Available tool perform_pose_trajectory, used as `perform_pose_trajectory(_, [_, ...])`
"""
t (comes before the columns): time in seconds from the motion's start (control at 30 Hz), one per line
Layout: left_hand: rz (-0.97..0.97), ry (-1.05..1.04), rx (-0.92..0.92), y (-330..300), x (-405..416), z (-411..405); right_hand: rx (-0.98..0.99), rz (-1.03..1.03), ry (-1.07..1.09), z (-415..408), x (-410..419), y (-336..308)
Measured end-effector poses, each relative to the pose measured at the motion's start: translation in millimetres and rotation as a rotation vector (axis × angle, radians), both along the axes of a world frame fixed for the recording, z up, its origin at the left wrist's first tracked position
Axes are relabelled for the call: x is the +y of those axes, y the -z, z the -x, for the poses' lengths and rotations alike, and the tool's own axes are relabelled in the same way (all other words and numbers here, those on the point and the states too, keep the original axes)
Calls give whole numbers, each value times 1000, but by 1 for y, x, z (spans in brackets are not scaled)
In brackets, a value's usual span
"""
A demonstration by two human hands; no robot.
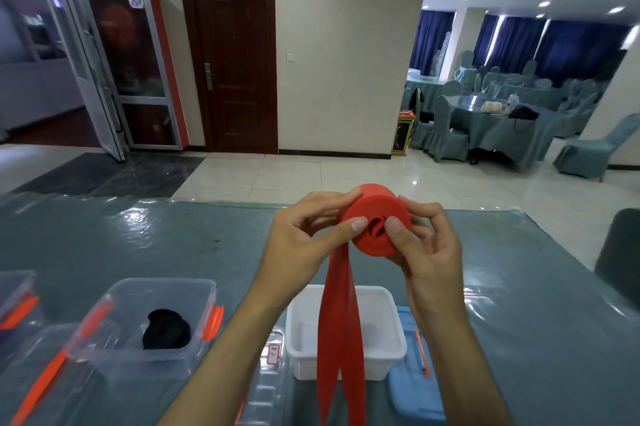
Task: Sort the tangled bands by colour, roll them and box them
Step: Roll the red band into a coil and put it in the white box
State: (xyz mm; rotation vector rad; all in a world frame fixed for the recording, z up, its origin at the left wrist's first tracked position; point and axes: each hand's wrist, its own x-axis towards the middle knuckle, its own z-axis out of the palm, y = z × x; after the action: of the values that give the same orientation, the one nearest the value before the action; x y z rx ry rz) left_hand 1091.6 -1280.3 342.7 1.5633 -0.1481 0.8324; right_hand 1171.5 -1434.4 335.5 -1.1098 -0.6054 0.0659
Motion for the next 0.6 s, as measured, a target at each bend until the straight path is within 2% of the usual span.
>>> perform_pose_trajectory(0.1, [-13,-56,-23,3,-4,2,9,57,-68,-4,-6,-1])
perform_pose_trajectory(0.23, [144,-76,-15,9,-22,-1,-24,5,-28,-6,-10,-6])
perform_pose_trajectory(0.37, [62,-26,29,4,-19,-5,76,-143,-12,2,-2,7])
perform_pose_trajectory(0.47, [-20,-106,-24,-1,-11,-5,128,-66,-65,5,-2,16])
perform_pose_trajectory(0.6, [63,-110,-13,4,-7,-3,40,-5,-35,0,-7,10])
